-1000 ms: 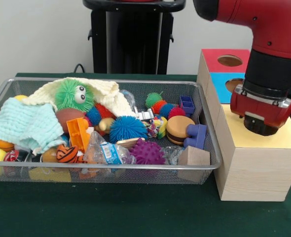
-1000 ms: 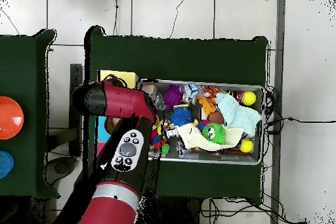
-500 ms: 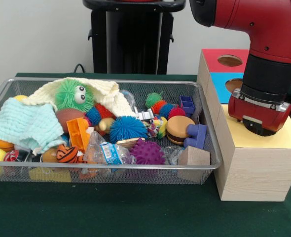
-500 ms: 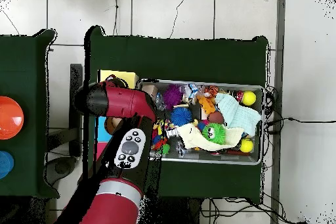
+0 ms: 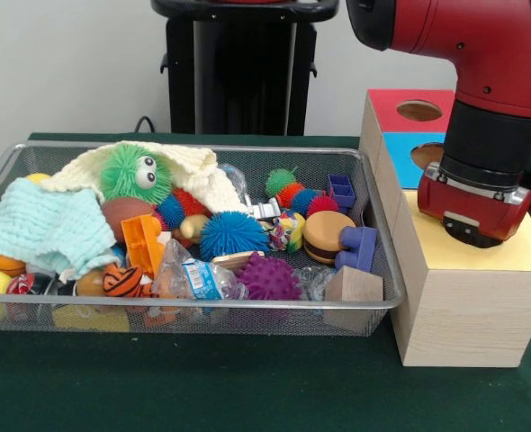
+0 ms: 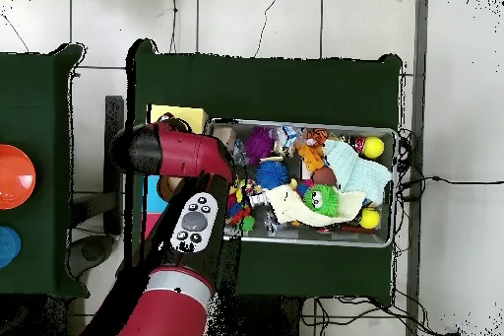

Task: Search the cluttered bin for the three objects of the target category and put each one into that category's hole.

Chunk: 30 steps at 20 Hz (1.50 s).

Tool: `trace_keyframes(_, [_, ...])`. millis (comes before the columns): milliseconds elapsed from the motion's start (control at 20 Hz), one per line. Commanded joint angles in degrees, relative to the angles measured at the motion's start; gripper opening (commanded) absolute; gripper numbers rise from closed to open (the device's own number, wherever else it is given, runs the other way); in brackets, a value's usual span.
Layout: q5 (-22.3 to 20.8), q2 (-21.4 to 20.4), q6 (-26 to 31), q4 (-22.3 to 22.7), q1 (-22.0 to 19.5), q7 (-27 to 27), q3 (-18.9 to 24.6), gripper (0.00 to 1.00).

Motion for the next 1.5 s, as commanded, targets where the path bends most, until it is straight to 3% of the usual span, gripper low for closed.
trace_keyframes(50, [-3.8,2.1,-3.1,1.2,-1.2,4.3,2.0,1.00])
trace_keyframes(850, [-5.4,1.9,-3.1,0.4,-2.9,2.2,3.2,1.00])
trace_keyframes(900, [-5.3,2.0,-2.9,0.2,-3.0,2.2,3.2,0.00])
trace_keyframes(1250, [-6.7,2.1,-0.3,-2.1,-2.7,1.1,2.0,0.00])
trace_keyframes(1500, [-5.5,-2.3,9.8,-2.4,-2.4,2.5,1.7,0.00])
